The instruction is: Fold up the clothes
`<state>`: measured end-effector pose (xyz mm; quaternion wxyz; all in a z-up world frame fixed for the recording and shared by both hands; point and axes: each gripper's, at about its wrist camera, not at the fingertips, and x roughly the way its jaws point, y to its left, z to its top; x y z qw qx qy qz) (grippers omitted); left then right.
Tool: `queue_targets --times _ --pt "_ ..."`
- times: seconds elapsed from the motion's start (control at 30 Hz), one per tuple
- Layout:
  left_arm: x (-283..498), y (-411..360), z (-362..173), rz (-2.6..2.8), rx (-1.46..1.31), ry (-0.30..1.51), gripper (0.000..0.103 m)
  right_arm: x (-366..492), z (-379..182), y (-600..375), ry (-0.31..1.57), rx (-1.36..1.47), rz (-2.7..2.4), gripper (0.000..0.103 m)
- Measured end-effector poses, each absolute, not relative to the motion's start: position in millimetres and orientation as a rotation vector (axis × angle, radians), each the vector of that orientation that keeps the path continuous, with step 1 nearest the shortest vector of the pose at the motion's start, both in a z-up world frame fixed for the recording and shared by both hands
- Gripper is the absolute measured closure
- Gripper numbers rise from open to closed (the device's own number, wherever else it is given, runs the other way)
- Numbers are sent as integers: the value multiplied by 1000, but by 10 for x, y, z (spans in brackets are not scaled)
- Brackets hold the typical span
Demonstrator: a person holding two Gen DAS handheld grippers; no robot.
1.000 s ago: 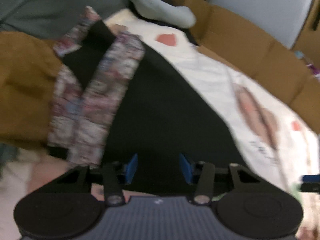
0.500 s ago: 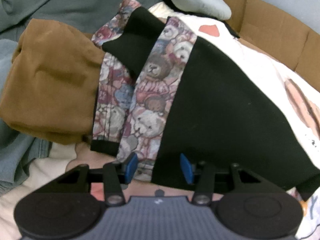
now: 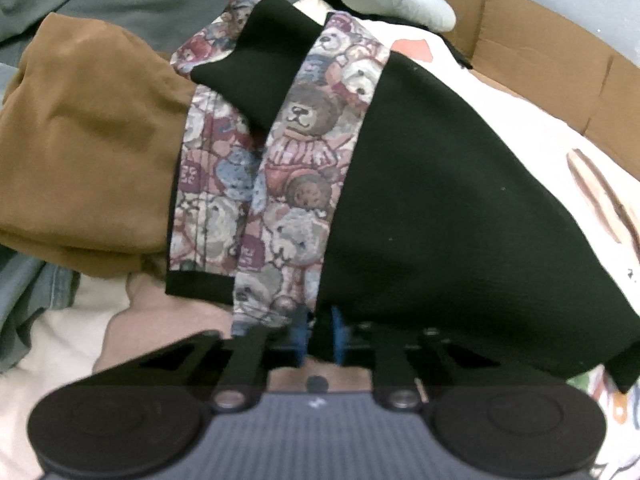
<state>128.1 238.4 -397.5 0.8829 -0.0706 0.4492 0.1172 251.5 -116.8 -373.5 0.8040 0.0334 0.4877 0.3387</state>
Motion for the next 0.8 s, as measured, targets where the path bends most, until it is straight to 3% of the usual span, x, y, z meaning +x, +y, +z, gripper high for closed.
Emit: queue_targets --times 0.57,0.8 --pt "1021 1974 -3334 19 -273 916 98 2675 -3545 -879 1034 182 819 17" --pt "1061 1653 -3350 -96 -360 909 98 2692 -3625 -846 1093 286 821 32"
